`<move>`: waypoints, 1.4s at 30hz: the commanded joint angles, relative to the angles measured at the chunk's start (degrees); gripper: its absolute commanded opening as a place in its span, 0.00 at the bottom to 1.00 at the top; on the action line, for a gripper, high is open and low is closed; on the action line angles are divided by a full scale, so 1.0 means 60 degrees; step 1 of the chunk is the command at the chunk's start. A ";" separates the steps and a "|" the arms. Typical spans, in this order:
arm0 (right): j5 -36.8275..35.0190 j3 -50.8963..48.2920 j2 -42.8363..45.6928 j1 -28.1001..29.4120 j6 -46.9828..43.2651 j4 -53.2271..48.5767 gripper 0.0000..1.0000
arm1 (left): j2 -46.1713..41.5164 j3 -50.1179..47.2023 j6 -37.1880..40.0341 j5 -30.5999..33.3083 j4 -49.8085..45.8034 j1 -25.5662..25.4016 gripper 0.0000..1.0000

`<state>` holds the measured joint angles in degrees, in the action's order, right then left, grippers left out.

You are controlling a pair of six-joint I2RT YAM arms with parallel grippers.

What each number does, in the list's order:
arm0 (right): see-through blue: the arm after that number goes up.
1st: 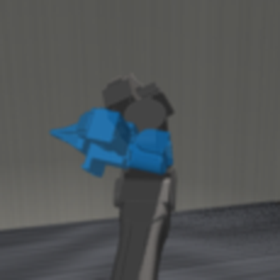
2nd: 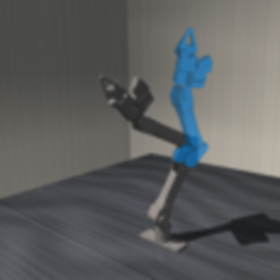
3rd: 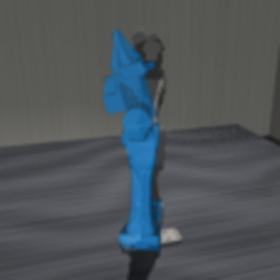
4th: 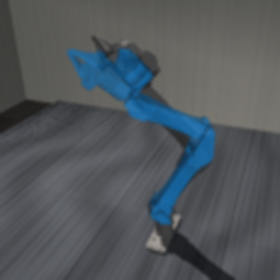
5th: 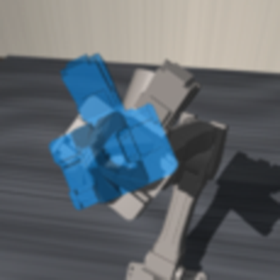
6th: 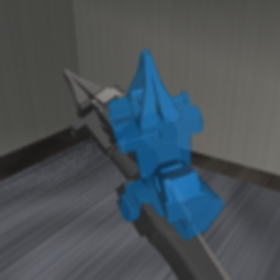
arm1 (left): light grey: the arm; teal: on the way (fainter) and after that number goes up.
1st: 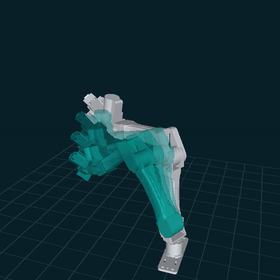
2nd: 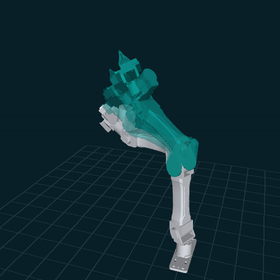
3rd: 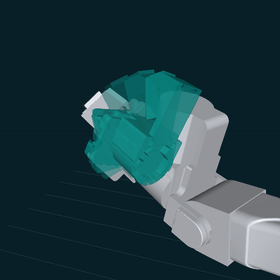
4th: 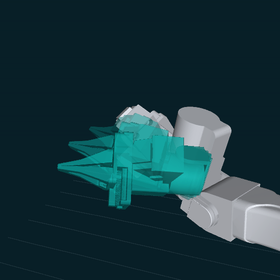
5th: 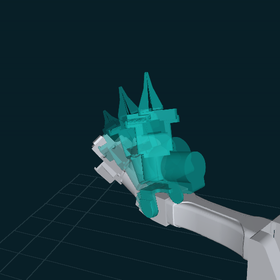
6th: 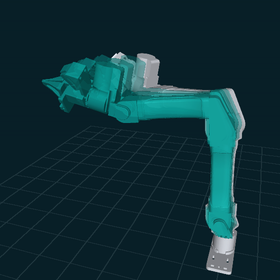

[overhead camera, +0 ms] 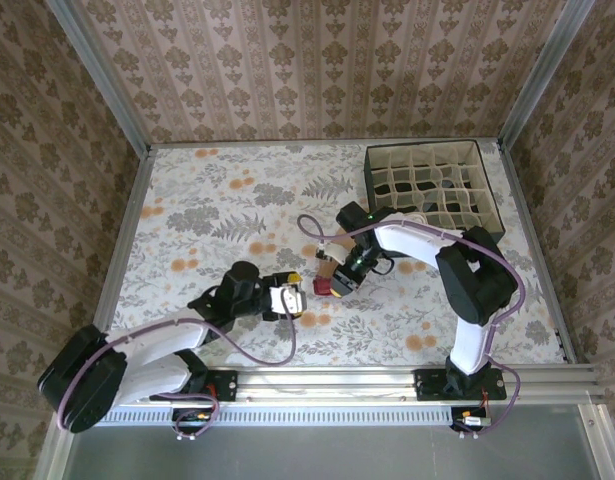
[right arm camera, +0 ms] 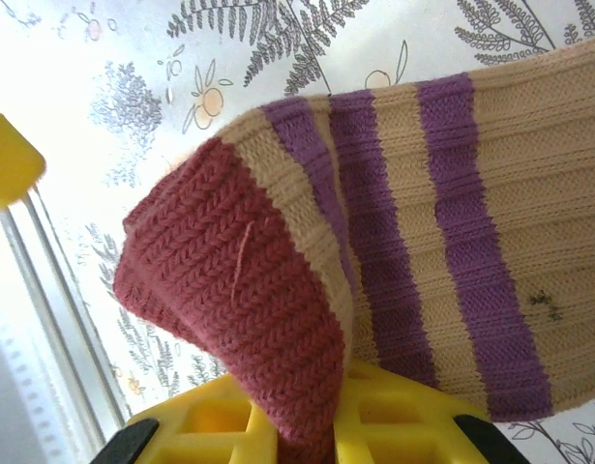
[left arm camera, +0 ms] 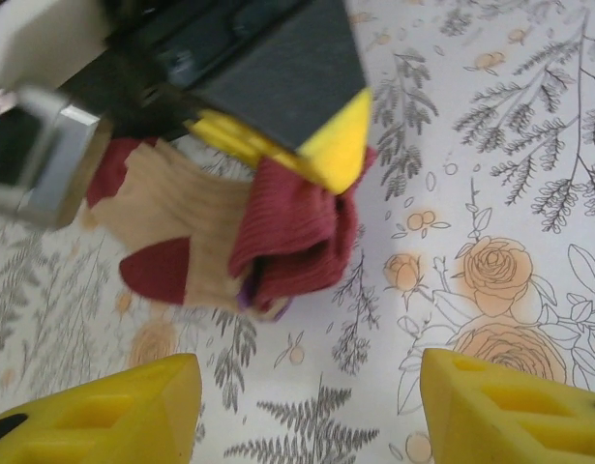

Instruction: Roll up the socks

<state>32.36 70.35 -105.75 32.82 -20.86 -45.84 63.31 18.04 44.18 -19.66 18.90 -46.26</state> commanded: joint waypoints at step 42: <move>0.0745 -0.2105 0.3136 -0.0856 0.2593 0.2294 0.61 | 0.2213 0.0991 -0.0852 -0.1283 0.0285 -0.0690 0.00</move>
<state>36.40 61.23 -91.42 27.35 -11.66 -39.94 77.49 25.63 45.71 -23.31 22.22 -49.87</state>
